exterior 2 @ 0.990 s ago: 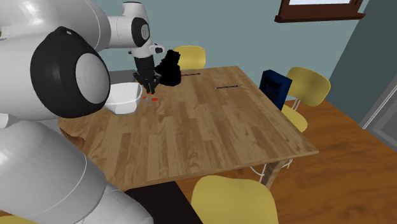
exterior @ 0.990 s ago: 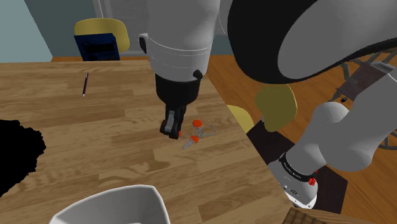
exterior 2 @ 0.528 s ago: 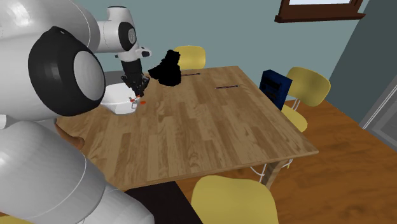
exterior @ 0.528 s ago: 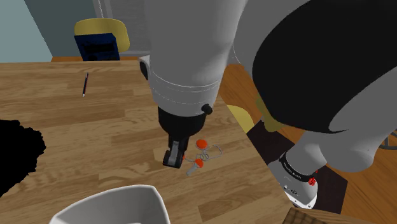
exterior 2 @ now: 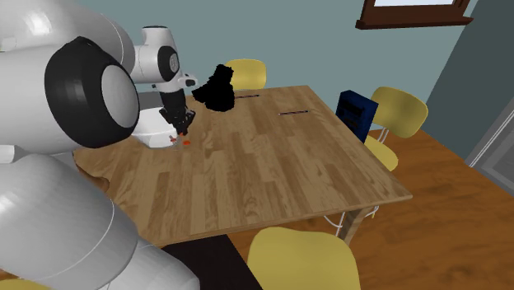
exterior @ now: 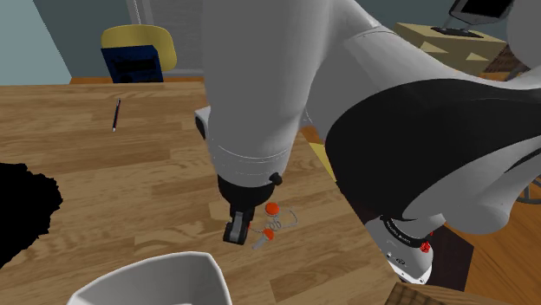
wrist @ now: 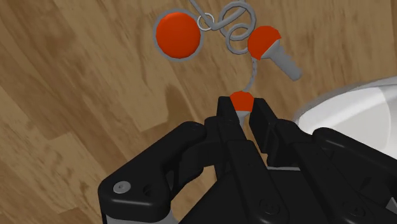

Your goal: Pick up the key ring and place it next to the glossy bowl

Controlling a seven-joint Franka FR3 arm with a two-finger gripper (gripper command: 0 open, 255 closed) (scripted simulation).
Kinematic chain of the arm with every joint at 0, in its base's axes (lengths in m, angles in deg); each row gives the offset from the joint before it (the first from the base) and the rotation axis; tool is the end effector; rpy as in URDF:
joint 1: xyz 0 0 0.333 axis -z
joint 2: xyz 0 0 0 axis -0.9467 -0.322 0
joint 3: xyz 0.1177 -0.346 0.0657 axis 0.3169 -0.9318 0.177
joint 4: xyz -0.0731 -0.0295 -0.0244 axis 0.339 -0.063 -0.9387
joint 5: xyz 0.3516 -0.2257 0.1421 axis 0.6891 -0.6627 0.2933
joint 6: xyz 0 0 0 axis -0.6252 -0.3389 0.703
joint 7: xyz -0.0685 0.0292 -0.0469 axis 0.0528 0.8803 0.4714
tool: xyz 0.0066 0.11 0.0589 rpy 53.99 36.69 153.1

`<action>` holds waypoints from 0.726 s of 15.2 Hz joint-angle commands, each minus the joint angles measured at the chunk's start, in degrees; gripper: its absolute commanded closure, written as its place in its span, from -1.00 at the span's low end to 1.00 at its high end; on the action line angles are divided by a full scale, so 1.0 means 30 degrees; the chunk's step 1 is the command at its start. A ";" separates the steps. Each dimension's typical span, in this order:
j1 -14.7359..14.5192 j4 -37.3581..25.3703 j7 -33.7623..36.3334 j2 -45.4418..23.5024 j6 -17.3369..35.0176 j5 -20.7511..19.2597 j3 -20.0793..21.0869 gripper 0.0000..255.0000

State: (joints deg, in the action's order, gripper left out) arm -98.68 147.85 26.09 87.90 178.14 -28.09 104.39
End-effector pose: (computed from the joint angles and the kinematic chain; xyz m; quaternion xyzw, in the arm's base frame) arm 0.2697 0.4831 0.4864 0.9481 0.3176 -0.0032 0.0131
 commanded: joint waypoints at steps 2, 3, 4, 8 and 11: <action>0.0005 0.0524 0.0084 -0.0272 0.0769 -0.0126 0.0061 1.00; 0.0003 0.0703 0.0121 -0.0361 0.1027 -0.0168 0.0085 1.00; 0.0001 0.0879 0.0160 -0.0455 0.1284 -0.0213 0.0110 1.00; -0.0004 0.1542 0.0345 -0.0880 0.2314 -0.0431 0.0206 1.00; -0.0007 0.1997 0.0514 -0.1251 0.3087 -0.0638 0.0272 1.00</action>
State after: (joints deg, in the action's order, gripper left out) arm -98.66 153.12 27.38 84.56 186.31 -29.79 105.09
